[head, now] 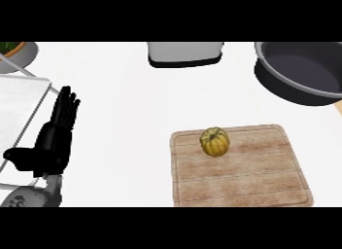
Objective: Pick the squash from the cutting board and place it in the pot
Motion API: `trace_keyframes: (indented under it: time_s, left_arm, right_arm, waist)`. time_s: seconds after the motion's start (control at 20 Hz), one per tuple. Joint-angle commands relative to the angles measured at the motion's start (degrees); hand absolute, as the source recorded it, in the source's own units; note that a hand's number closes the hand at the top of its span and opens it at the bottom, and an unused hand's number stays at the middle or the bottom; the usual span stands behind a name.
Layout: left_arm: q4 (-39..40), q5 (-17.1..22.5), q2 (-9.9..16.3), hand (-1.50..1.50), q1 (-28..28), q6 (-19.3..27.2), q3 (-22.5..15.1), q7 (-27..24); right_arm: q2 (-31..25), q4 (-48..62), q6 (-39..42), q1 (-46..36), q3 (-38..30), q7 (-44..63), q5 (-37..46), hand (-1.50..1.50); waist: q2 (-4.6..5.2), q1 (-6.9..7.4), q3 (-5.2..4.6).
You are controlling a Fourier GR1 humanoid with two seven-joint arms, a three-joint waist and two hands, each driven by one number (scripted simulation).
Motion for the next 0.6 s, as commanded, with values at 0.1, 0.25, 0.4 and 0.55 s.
trace_keyframes:
  time_s: [0.1, 0.25, 0.4, 0.55]
  left_arm:
    - [0.16, 0.08, -0.86, 0.00, 3.78, 1.00, 0.53, -2.07]
    - [-0.70, 0.29, -1.77, 0.00, 3.50, 0.19, -0.94, -1.74]
    - [-0.04, -0.56, -2.54, 0.00, 4.61, 0.38, -1.71, -3.51]
    - [-1.03, -0.47, -2.91, 0.00, 4.60, 0.32, -1.97, -3.83]
  right_arm:
    - [2.37, -9.56, -11.31, 7.64, 3.32, 7.62, 20.63, -1.50]
    - [4.76, -15.54, -13.12, 8.60, 7.84, 11.30, 30.22, -1.50]
    - [7.38, -18.44, -10.61, 12.03, 12.36, 17.86, 39.04, -1.50]
    - [9.64, -17.31, -6.37, 16.19, 15.03, 24.34, 46.56, -1.50]
  waist:
    - [0.57, 0.84, 0.55]
    - [0.98, 2.46, 0.59]
    - [1.34, 3.09, 0.49]
    - [1.61, 3.17, 0.43]
